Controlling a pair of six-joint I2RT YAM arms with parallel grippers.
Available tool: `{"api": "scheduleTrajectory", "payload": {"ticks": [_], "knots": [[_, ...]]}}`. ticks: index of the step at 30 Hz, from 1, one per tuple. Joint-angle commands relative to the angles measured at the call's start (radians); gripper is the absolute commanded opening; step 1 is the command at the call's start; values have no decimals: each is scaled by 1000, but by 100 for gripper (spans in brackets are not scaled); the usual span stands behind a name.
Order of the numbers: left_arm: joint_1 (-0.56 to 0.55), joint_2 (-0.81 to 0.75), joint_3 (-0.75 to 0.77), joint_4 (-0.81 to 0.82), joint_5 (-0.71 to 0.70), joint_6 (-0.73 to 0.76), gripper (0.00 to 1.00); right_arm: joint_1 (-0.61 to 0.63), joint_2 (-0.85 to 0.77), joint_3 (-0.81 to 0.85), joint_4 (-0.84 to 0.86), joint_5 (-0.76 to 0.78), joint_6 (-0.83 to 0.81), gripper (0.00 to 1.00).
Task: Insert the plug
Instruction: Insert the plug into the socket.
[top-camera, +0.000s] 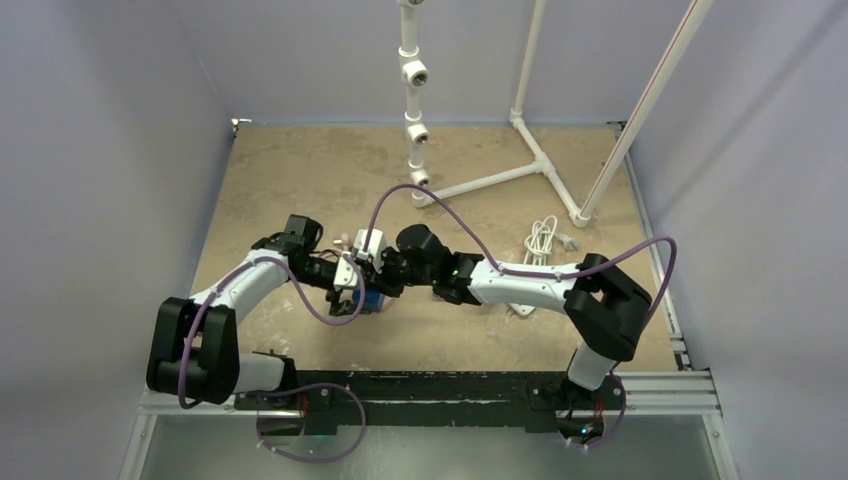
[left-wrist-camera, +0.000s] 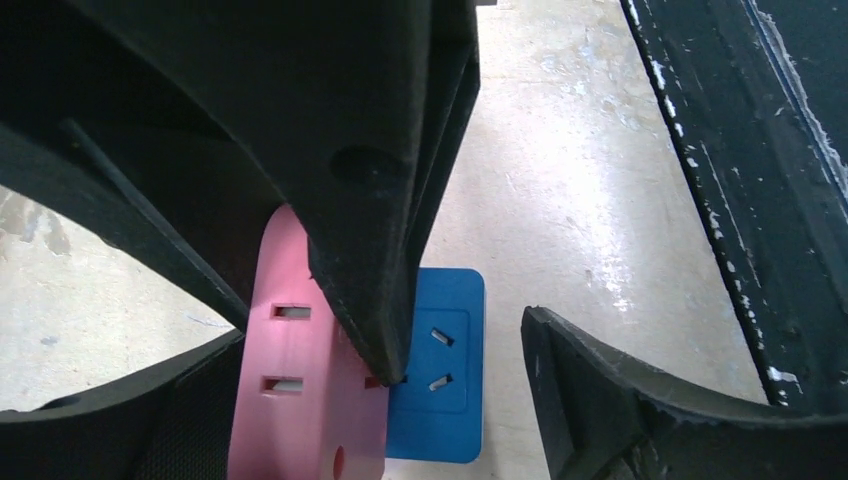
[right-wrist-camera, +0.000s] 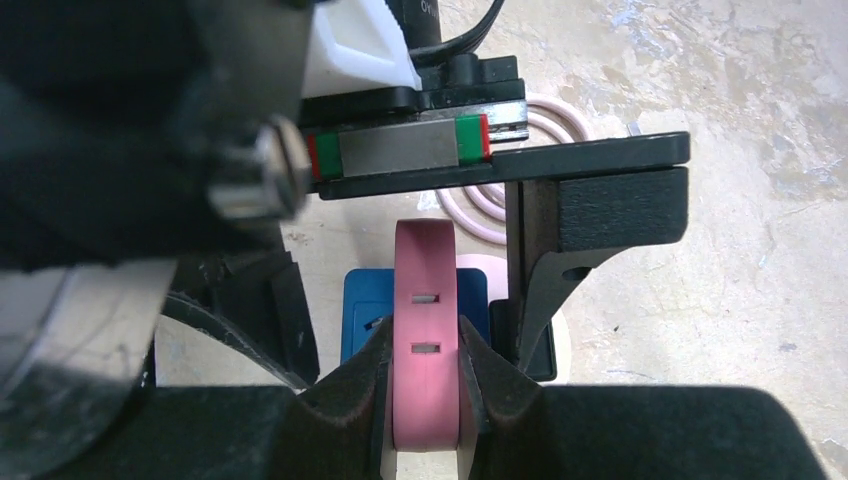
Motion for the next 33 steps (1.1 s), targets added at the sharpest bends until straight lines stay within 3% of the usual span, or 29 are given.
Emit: {"api": "scheduleTrajectory", "payload": {"ticks": [1, 6, 10, 24, 33], "knots": [[-5, 15, -33, 91, -76, -49, 84, 21, 38, -47, -196, -1, -1, 0], [-4, 8, -54, 95, -113, -52, 63, 21, 24, -57, -195, -22, 13, 0], [1, 6, -65, 95, -135, -49, 56, 22, 17, -64, -195, -65, 24, 0], [4, 7, -63, 84, -145, -49, 49, 25, 22, -68, -181, -133, 29, 0], [4, 5, -44, -89, -110, 107, 40, 7, 15, -46, -183, -82, 13, 0]]}}
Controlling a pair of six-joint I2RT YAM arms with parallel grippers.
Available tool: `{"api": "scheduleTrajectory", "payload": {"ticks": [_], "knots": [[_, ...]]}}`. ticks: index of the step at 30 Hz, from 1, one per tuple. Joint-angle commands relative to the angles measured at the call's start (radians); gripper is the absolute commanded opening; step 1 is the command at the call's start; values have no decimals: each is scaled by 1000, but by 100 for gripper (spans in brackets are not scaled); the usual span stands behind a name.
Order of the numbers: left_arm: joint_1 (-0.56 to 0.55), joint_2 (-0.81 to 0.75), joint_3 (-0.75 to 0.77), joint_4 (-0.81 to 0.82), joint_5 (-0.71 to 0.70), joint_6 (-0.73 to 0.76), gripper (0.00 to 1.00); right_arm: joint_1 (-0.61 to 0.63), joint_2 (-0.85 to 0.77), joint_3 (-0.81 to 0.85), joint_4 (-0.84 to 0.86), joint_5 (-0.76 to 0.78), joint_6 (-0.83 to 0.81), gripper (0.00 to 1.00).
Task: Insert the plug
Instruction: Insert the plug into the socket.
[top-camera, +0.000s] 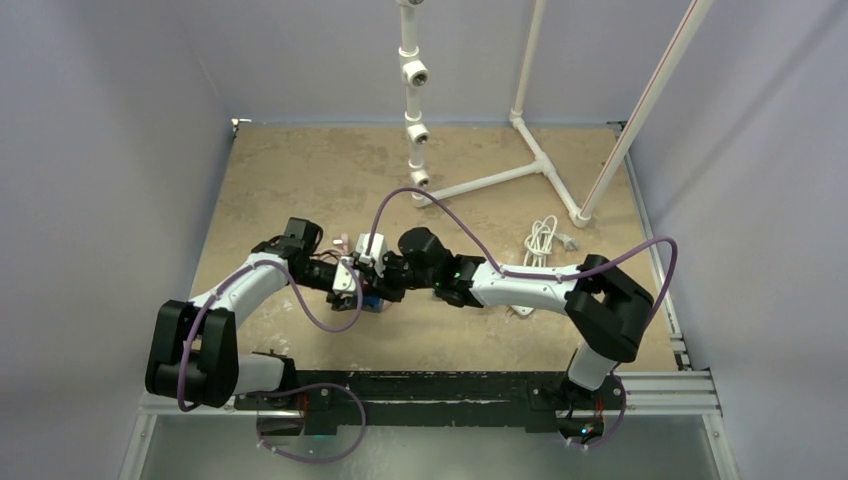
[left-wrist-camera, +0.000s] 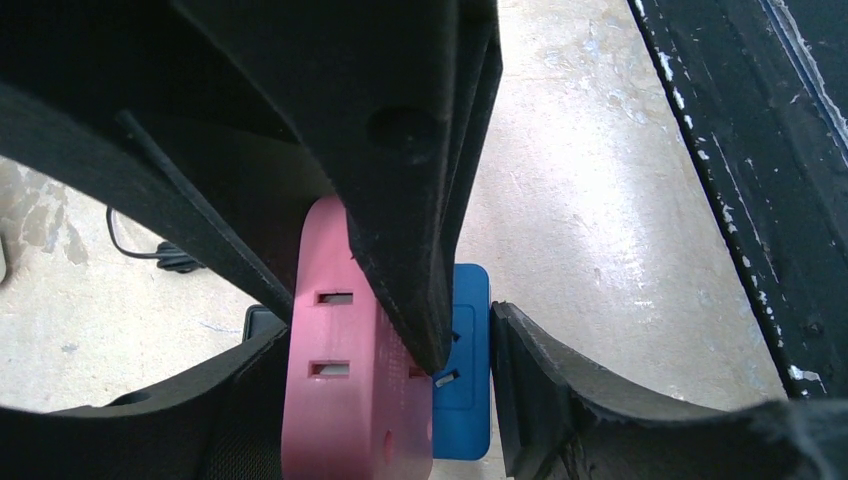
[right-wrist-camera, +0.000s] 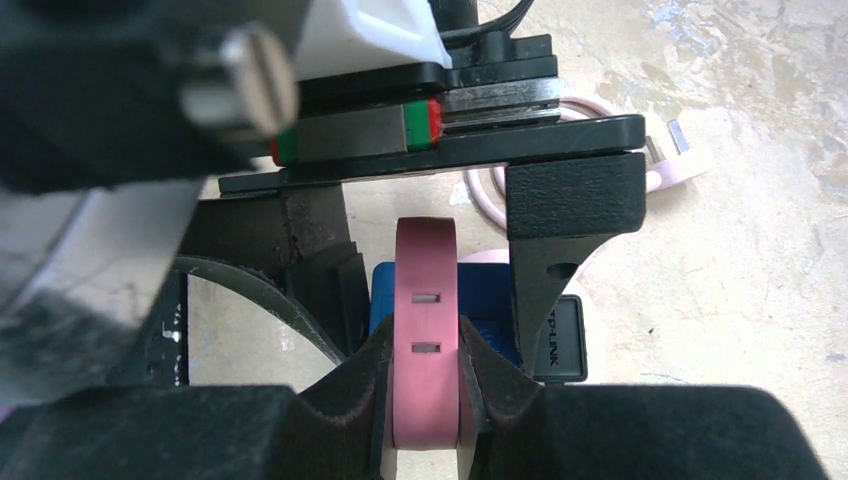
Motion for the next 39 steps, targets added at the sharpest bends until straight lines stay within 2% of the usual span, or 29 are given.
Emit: {"api": "scheduleTrajectory", "payload": {"ticks": [1, 5, 6, 8, 25, 27, 34, 35, 39], "knots": [[6, 20, -8, -160, -105, 110, 39, 0, 28, -10, -200, -33, -4, 0], [5, 21, 0, -185, -104, 136, 37, -17, 35, 20, -197, -54, -9, 0], [5, 22, 2, -183, -104, 134, 30, -19, 34, 22, -195, -57, -9, 0], [5, 23, 4, -183, -103, 130, 26, -22, 28, 21, -189, -61, -5, 0], [5, 17, 1, -172, -87, 84, 20, -52, 8, 21, -124, -52, 19, 0], [5, 17, 2, -158, -86, 67, 8, -52, 4, 28, -123, -44, 19, 0], [3, 16, -3, -155, -83, 58, 6, -52, 4, 57, -131, -30, 1, 0], [3, 16, -3, -157, -82, 59, 0, -52, 6, 64, -140, -27, -2, 0], [3, 14, -4, -156, -79, 61, 0, -52, 21, 87, -150, -25, -15, 0]]}}
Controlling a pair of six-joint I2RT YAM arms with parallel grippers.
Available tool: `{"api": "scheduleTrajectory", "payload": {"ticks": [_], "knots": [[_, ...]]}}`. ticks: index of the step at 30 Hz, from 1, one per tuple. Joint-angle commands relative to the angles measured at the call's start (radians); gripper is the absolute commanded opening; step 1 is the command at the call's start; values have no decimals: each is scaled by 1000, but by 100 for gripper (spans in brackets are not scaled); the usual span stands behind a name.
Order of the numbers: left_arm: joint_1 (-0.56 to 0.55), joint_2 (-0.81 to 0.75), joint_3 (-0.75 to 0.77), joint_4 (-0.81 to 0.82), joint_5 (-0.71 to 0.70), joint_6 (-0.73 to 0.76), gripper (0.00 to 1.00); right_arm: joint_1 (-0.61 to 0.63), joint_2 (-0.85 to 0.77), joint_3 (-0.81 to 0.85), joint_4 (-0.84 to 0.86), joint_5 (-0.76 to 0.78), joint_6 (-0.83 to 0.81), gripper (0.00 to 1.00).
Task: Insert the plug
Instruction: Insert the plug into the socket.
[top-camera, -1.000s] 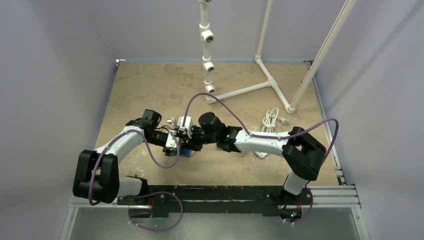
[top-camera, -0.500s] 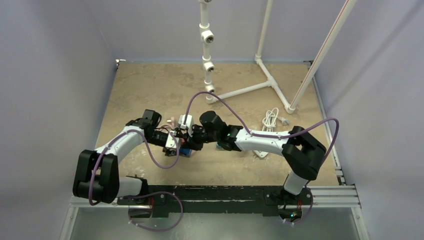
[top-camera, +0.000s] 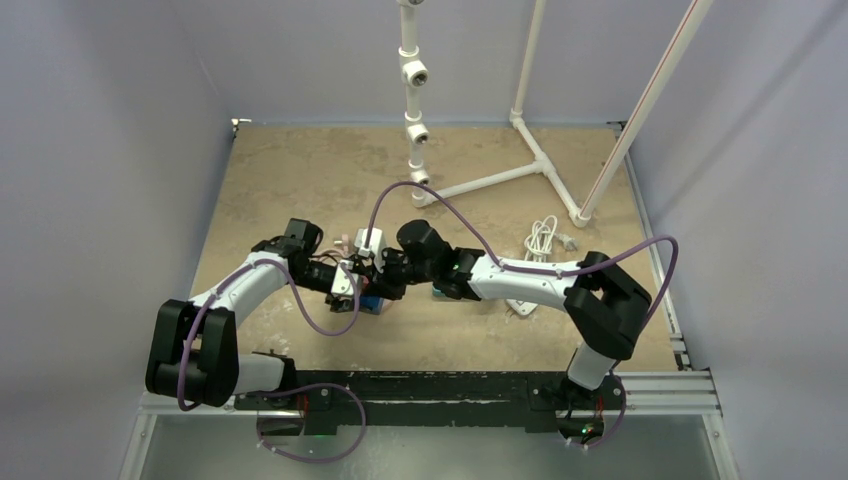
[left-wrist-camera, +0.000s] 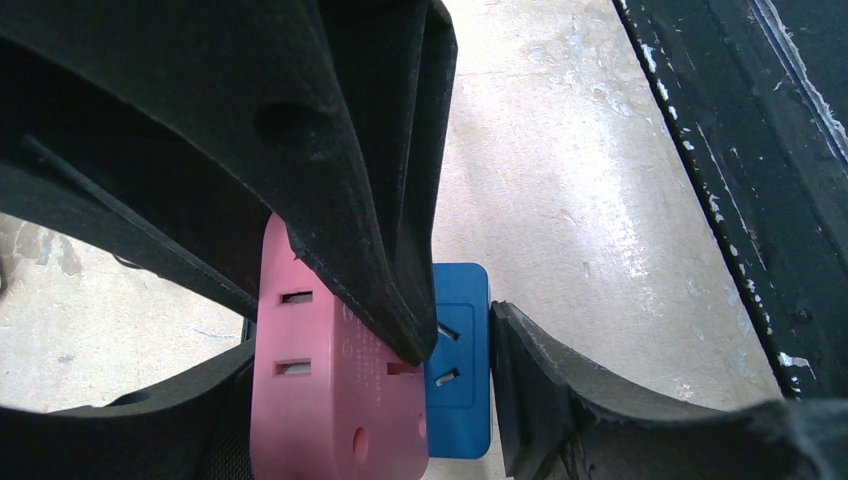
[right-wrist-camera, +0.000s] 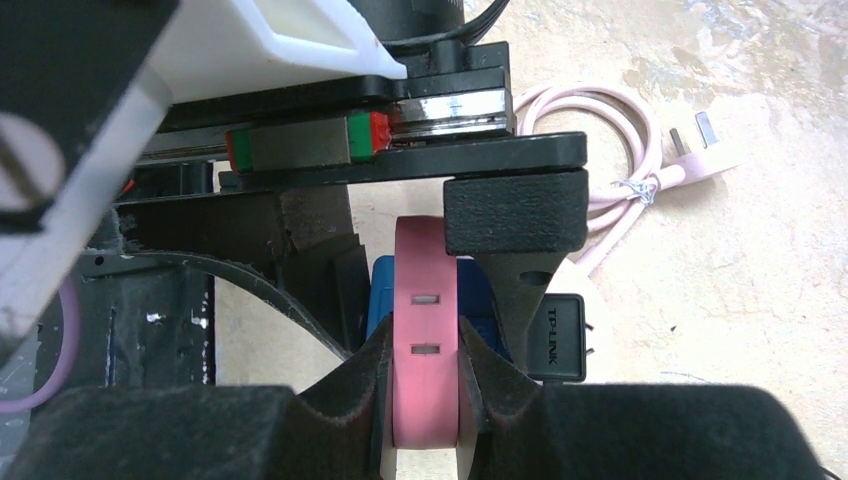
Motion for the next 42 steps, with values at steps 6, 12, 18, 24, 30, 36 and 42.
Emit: {"api": "scheduleTrajectory", "payload": {"ticks": [6, 12, 18, 24, 30, 36, 42], "knots": [[4, 10, -21, -86, -86, -12, 0, -14, 9, 41, -73, 57, -32, 0], [2, 10, -23, -89, -78, -10, 0, -23, 5, 53, -66, 74, -39, 0], [2, 9, -20, -96, -76, -11, 0, -24, 3, 55, -55, 73, -48, 0], [1, 10, -17, -96, -75, -10, 0, -24, 8, 61, -61, 77, -79, 0], [-1, 9, -18, -101, -70, -7, 0, -24, 2, 72, -47, 100, -79, 0], [-1, 10, -16, -118, -70, 15, 0, -24, 0, 85, -29, 129, -94, 0], [-2, 8, -18, -121, -67, 22, 0, -24, 12, 88, -41, 118, -104, 0]]}}
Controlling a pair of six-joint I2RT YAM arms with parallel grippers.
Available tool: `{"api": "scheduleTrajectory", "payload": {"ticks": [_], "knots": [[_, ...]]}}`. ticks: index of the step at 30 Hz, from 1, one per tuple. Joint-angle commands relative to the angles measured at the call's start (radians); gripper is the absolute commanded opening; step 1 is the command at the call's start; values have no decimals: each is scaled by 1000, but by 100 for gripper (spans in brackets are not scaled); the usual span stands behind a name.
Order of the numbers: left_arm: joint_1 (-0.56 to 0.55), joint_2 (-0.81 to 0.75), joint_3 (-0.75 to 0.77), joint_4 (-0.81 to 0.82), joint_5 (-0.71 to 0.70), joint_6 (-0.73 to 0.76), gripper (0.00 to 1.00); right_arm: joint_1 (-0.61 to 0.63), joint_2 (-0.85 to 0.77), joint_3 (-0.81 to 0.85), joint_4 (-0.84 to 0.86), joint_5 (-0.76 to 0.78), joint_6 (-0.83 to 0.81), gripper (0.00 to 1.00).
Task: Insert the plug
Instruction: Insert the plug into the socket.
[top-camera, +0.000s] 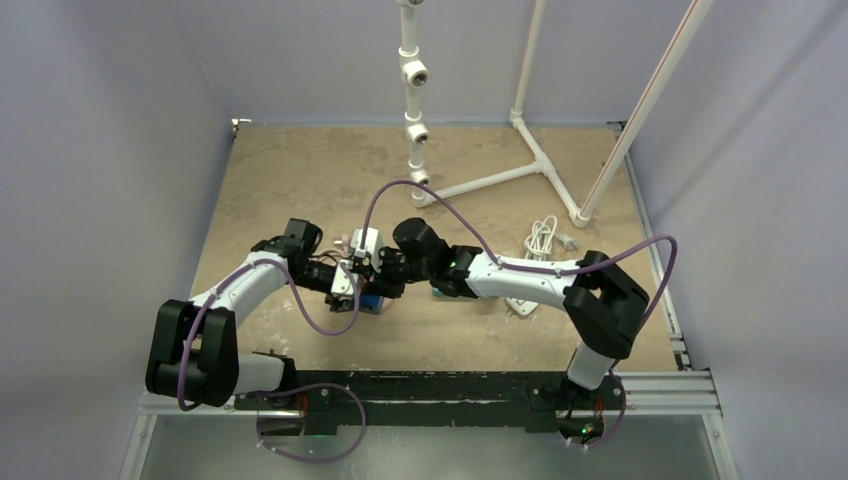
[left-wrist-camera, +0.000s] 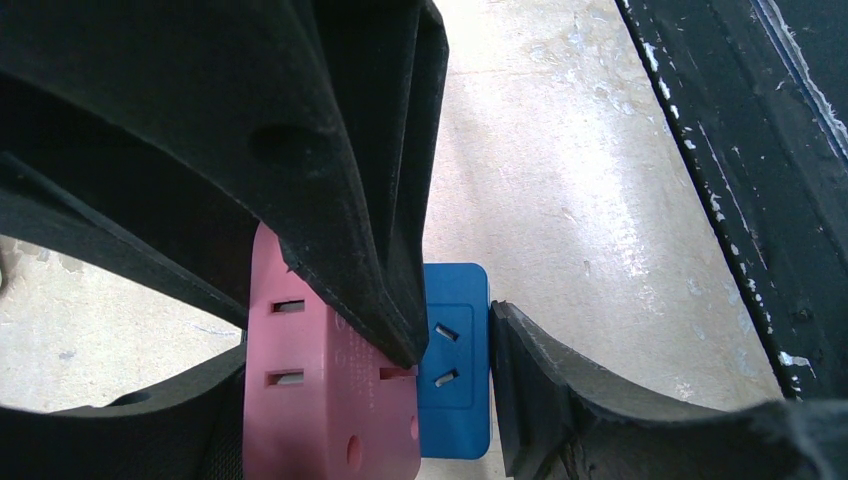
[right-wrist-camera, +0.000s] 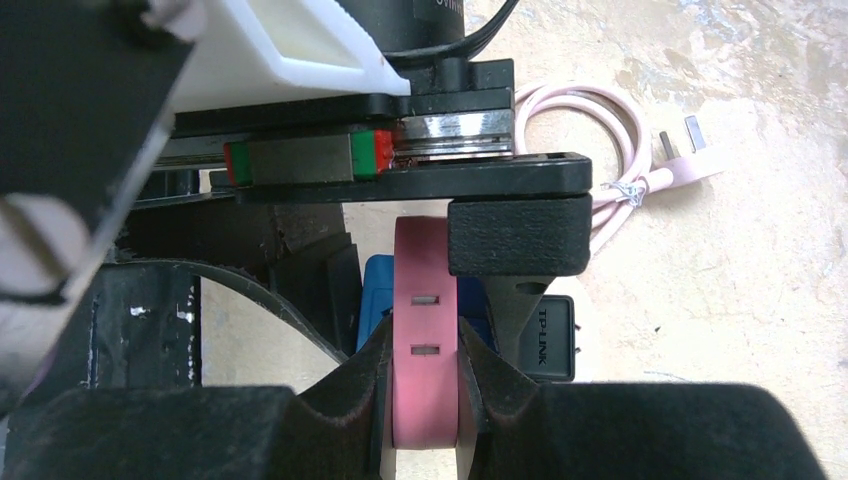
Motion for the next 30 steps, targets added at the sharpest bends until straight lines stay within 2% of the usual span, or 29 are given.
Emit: {"api": "scheduleTrajectory", "payload": {"ticks": [1, 10, 16, 24, 26, 29, 30], "knots": [[-2, 7, -20, -114, -71, 19, 0, -26, 0, 42, 20, 98, -58, 0], [-3, 5, -17, -151, -66, 58, 0, -29, 44, 58, 2, 149, -69, 0], [-4, 2, -19, -177, -59, 92, 0, -48, 60, 74, -19, 129, -70, 0], [-7, -3, -13, -245, -49, 166, 0, -77, 54, 16, -24, 113, -20, 0], [-7, -6, -9, -237, -50, 156, 0, -89, 50, 29, -42, 90, -4, 13], [-7, -7, -5, -226, -49, 144, 0, -97, 29, 23, -33, 80, 33, 43], [-7, -7, -3, -217, -49, 134, 0, -100, 21, 22, -29, 78, 45, 50]]}}
